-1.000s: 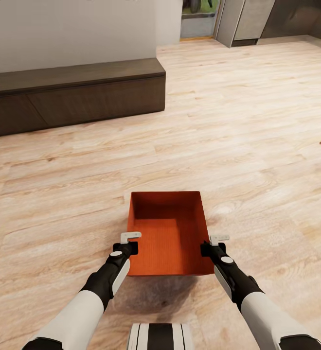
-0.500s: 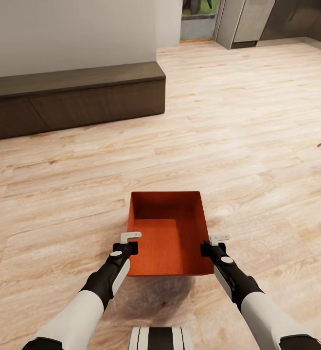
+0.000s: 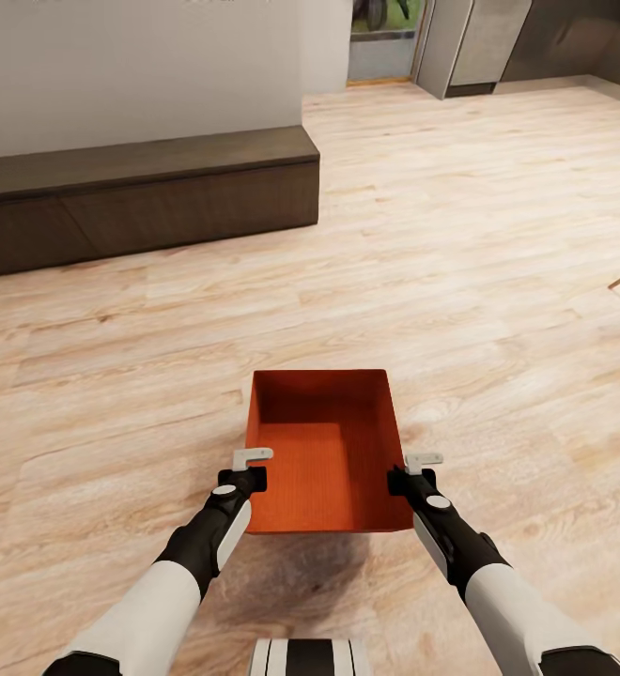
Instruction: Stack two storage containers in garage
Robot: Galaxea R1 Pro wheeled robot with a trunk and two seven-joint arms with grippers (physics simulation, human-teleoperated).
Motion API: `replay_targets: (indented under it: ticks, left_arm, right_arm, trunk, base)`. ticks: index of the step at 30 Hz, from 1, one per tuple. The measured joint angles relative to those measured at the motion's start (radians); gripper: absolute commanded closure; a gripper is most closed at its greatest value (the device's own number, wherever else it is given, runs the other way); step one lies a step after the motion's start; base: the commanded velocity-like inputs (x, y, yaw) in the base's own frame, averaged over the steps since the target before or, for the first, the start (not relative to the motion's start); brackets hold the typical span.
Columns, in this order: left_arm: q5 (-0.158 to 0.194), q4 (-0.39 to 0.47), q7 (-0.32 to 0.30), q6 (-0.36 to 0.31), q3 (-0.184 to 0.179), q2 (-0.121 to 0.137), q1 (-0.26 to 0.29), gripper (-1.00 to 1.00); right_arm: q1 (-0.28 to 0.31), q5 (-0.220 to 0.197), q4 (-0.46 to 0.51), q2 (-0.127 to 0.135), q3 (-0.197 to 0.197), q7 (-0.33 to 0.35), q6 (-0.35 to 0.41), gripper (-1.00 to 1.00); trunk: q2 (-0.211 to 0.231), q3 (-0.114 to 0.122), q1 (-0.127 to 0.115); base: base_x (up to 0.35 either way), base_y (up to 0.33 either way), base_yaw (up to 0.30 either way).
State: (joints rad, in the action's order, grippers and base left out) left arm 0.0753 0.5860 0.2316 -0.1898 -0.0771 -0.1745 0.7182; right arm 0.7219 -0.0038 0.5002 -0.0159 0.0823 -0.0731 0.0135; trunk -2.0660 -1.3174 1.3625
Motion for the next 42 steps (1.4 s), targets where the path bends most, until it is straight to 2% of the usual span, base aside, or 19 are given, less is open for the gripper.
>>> replay_targets:
  ticks: [42]
  left_arm:
    - [0.001,-0.001,0.000,0.000,0.002,0.000,0.000,1.00]
  right_arm:
    - [0.000,0.001,0.000,-0.001,0.000,-0.001,0.002,1.00]
  trunk:
    - [0.294,0.132,-0.161]
  base:
    - [0.000,0.000,0.000]
